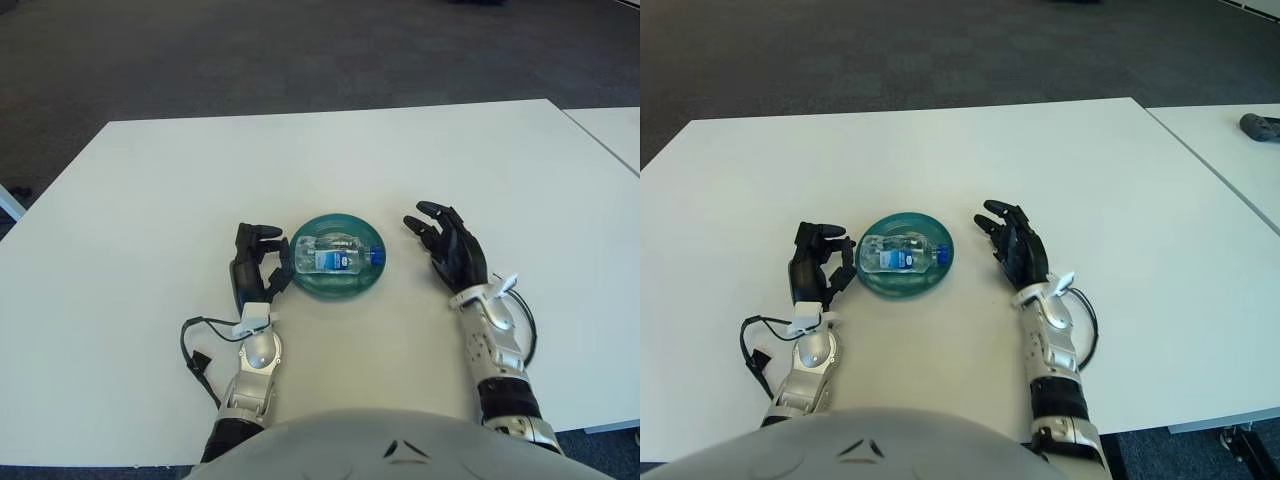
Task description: Put the bottle into the plate.
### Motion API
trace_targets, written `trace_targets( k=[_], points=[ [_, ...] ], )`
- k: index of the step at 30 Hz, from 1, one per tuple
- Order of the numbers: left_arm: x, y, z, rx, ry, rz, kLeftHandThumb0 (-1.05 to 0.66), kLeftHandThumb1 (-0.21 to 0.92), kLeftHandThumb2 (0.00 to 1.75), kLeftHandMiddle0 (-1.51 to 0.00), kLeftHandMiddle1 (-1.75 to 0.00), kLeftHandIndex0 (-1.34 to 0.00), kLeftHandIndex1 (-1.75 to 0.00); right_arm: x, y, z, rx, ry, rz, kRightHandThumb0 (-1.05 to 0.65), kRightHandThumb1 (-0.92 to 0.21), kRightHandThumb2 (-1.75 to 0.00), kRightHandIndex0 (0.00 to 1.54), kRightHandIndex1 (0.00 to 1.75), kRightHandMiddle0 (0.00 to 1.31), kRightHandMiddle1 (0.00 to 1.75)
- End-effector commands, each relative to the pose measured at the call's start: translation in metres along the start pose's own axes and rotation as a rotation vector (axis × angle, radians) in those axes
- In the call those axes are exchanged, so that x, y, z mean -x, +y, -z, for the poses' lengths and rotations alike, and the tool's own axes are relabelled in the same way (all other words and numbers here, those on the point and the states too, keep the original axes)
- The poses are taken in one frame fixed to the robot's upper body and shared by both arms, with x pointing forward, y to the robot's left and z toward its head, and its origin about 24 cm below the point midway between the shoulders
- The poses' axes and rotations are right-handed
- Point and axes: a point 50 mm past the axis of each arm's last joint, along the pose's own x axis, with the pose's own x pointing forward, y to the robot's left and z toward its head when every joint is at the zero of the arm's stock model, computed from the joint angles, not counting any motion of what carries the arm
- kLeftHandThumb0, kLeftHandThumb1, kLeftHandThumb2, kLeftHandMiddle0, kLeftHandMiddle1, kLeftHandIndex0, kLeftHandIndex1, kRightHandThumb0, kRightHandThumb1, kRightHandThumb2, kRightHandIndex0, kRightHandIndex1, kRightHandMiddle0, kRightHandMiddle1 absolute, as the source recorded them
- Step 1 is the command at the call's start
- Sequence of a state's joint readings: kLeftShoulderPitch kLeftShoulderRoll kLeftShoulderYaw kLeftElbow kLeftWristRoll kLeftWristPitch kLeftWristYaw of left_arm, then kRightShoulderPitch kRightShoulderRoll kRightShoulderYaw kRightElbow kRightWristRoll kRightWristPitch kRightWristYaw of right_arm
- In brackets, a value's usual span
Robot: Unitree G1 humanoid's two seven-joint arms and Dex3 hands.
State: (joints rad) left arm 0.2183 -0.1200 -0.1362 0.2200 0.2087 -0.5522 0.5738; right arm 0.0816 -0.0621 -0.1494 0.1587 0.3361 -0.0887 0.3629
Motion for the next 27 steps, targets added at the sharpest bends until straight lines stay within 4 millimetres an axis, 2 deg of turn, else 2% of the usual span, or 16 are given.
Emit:
trace_targets(
  k=[1, 11, 20, 27],
  points=[
    [0.051, -0.012, 0.029, 0.05, 0.268, -0.086, -0.37, 0.76, 0.73, -0.59, -1.33, -0.3, -1.74, 0.016, 0.0, 0.007, -0.008, 0.104, 0.014, -0.54, -0.84, -0.82, 0.45, 0.62, 0.13, 0.93],
    [0.055, -0.011, 0.028, 0.089, 0.298, -0.109, -0.37, 0.81, 0.68, -0.54, -1.3, -0.27, -1.74, 0.023, 0.0, 0.006, 0.003, 0.175, 0.015, -0.56, -0.79, -0.8, 0.45, 0.6, 0.19, 0.98],
    [0.06, -0.012, 0.027, 0.055, 0.337, -0.084, -0.36, 0.89, 0.52, -0.52, -1.16, -0.25, -1.71, 0.026, -0.002, 0.004, 0.002, 0.18, 0.017, -0.57, -0.79, -0.79, 0.44, 0.62, 0.2, 0.99],
    [0.063, -0.012, 0.022, 0.033, 0.402, -0.082, -0.35, 0.92, 0.49, -0.51, -1.08, -0.24, -1.71, 0.026, -0.003, 0.002, 0.002, 0.181, 0.017, -0.57, -0.79, -0.79, 0.44, 0.63, 0.2, 0.99]
  ],
)
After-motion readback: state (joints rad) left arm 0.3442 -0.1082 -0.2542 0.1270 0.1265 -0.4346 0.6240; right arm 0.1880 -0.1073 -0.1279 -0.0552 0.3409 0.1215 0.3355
